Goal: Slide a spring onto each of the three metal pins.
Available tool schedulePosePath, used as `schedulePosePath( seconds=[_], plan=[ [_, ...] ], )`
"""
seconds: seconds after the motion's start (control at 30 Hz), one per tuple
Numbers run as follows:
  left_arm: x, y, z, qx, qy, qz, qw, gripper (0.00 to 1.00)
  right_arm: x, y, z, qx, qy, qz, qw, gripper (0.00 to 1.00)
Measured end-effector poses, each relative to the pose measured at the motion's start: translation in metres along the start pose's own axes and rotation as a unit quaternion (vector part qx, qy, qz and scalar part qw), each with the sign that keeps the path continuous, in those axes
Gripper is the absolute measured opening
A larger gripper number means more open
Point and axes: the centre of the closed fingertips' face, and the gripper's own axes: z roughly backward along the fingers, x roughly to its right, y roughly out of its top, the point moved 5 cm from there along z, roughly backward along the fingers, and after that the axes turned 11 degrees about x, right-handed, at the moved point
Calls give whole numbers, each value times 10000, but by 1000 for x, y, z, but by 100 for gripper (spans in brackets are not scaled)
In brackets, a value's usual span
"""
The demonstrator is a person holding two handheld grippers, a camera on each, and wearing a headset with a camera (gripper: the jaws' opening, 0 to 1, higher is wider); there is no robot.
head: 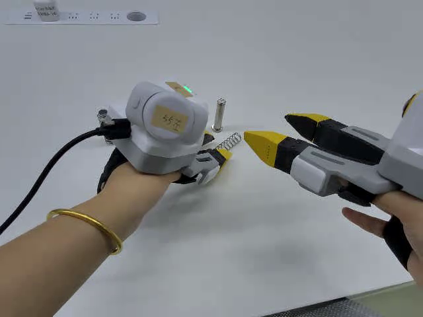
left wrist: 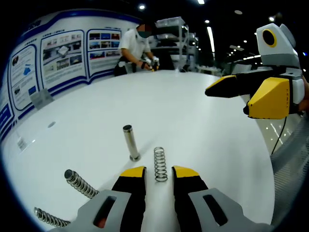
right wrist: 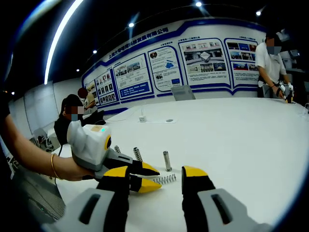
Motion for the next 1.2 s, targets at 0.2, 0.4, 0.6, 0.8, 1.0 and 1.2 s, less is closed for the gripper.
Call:
schedulePosePath(
  seconds=[0.2,0.4,0.6,0.8,1.0,1.2],
  plan=[
    [1,-2,0,-73,-31,-21,10000,18,4,-2,2,-116,-145,118,9998,43],
    [3,-6,-1,-157,-52,-44,9999,16,11,-5,3,-191,-310,106,9993,43],
    [3,-6,-3,-138,-60,-21,9999,14,11,-6,5,-233,-328,132,9991,43],
    [2,-6,-3,-127,79,235,9996,11,16,-7,5,-322,-464,328,9979,43],
    [0,-7,-1,-150,52,420,9990,10,23,-10,7,-372,-580,147,9975,43],
    [-3,-3,9,-86,85,548,9984,10,24,-7,7,-224,-594,-13,9980,41]
  ],
)
